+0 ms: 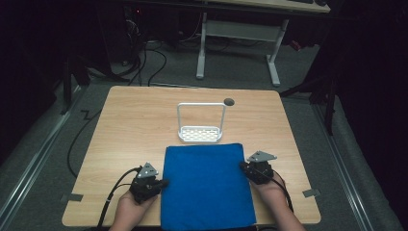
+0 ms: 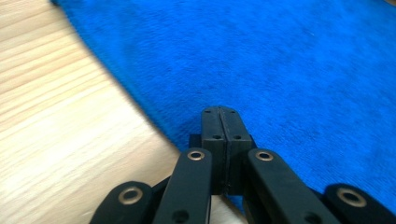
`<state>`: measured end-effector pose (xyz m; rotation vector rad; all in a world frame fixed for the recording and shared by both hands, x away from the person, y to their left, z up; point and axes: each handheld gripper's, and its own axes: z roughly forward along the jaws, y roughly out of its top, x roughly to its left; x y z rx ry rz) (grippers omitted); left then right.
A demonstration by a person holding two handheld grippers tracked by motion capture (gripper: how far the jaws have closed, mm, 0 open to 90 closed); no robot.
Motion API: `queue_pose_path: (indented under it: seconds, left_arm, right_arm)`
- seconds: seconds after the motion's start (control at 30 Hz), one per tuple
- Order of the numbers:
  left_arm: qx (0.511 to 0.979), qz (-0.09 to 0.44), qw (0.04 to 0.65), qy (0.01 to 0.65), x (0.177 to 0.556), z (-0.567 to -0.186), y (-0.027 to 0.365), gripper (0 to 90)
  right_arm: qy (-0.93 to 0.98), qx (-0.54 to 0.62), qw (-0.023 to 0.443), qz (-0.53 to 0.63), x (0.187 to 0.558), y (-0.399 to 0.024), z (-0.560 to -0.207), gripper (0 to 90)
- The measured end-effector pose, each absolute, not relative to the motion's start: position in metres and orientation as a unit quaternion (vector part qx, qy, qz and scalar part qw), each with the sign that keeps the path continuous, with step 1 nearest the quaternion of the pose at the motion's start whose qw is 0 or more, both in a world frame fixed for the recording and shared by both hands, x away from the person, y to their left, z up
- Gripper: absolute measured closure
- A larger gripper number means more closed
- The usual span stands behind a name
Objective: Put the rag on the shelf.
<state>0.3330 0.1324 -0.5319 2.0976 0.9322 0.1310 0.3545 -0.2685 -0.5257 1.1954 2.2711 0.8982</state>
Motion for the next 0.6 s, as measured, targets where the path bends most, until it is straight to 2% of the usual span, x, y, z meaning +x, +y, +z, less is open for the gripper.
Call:
queue_pose_path:
  seconds: [0.4,0.57,0.6]
  left_arm:
    - [0.834,0.036,0.398,0.381,0.327,-0.529,0.147,89.1]
    - [0.840,0.039,0.391,0.374,0.325,-0.527,0.145,87.4]
    - [0.839,0.037,0.394,0.374,0.326,-0.527,0.145,84.8]
  right_arm:
    - [0.830,0.407,0.190,0.330,0.340,-0.258,-0.525,85.2]
    - [0.830,0.408,0.184,0.333,0.342,-0.259,-0.525,84.5]
    - [0.829,0.408,0.182,0.335,0.342,-0.259,-0.525,81.8]
